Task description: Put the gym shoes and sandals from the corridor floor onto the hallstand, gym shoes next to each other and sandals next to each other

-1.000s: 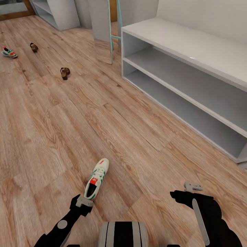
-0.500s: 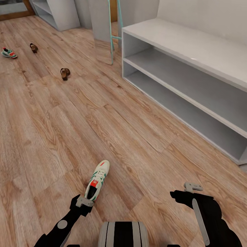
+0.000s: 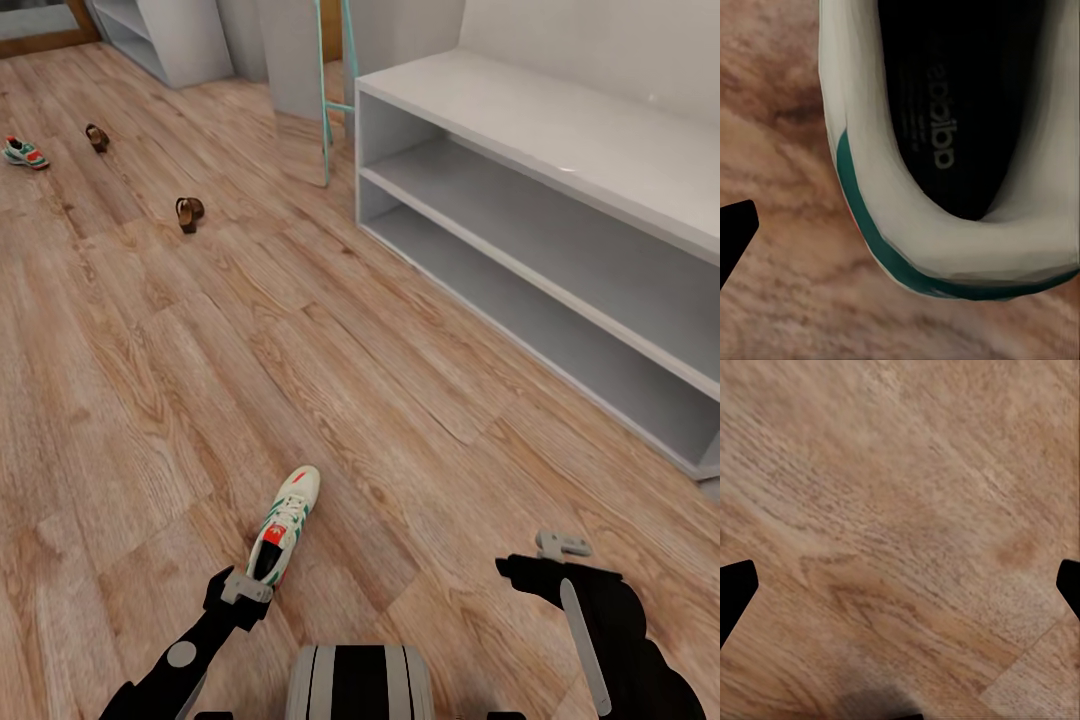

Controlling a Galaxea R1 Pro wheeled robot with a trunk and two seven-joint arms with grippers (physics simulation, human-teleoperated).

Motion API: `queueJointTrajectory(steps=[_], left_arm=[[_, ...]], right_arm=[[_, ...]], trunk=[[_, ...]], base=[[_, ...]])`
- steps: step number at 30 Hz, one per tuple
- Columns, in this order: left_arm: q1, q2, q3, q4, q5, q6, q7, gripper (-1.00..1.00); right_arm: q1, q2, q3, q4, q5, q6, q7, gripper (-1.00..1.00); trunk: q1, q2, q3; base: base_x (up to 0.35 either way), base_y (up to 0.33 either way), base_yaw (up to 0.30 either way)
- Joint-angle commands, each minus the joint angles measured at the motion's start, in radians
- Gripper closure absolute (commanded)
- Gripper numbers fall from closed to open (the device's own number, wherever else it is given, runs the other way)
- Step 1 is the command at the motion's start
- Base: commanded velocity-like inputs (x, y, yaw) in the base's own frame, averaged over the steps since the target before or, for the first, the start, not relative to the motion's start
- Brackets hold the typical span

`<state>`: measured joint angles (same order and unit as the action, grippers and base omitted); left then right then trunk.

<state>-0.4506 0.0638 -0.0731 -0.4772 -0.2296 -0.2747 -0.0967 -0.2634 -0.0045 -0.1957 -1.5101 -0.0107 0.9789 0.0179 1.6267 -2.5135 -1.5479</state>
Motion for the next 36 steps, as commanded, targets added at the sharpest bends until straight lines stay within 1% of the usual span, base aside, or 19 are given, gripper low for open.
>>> queueJointTrajectory(steps=[1, 2, 14, 20, 25, 26, 36], left_arm=[[0.000, 0.001, -0.002, 0.000, -0.007, -0.004, 0.002, -1.00], [0.000, 0.001, -0.002, 0.000, -0.007, -0.004, 0.002, -1.00], [0.000, 0.001, -0.002, 0.000, -0.007, -0.004, 0.002, -1.00], [0.000, 0.001, -0.002, 0.000, -0.007, -0.006, 0.002, -1.00], [0.000, 0.001, -0.002, 0.000, -0.007, -0.005, 0.002, -1.00], [0.000, 0.001, -0.002, 0.000, -0.007, -0.005, 0.002, 1.00], [0.000, 0.001, -0.002, 0.000, -0.007, -0.006, 0.003, 1.00]], right_arm=[[0.000, 0.000, -0.001, -0.001, -0.001, 0.004, 0.002, -1.00], [0.000, 0.000, -0.001, -0.001, 0.000, 0.004, 0.002, -1.00], [0.000, 0.000, -0.001, -0.001, -0.001, 0.004, 0.002, -1.00], [0.000, 0.000, -0.001, -0.001, 0.000, 0.004, 0.002, -1.00], [0.000, 0.000, -0.001, -0.001, -0.001, 0.004, 0.002, -1.00], [0.000, 0.000, -0.001, -0.001, 0.000, 0.004, 0.002, -1.00], [0.000, 0.000, -0.001, -0.001, -0.001, 0.004, 0.002, -1.00]], trunk=[[0.000, 0.000, -0.005], [0.001, -0.001, -0.008], [0.001, -0.001, -0.008], [0.001, -0.001, -0.008], [0.001, -0.001, -0.008], [0.001, -0.001, -0.008], [0.001, -0.001, -0.008]], base=[[0.000, 0.000, 0.000], [0.000, 0.000, 0.000], [0.005, 0.000, 0.000], [0.155, -0.054, 0.000], [0.046, -0.019, 0.000], [0.009, -0.004, 0.000], [0.002, -0.001, 0.000]])
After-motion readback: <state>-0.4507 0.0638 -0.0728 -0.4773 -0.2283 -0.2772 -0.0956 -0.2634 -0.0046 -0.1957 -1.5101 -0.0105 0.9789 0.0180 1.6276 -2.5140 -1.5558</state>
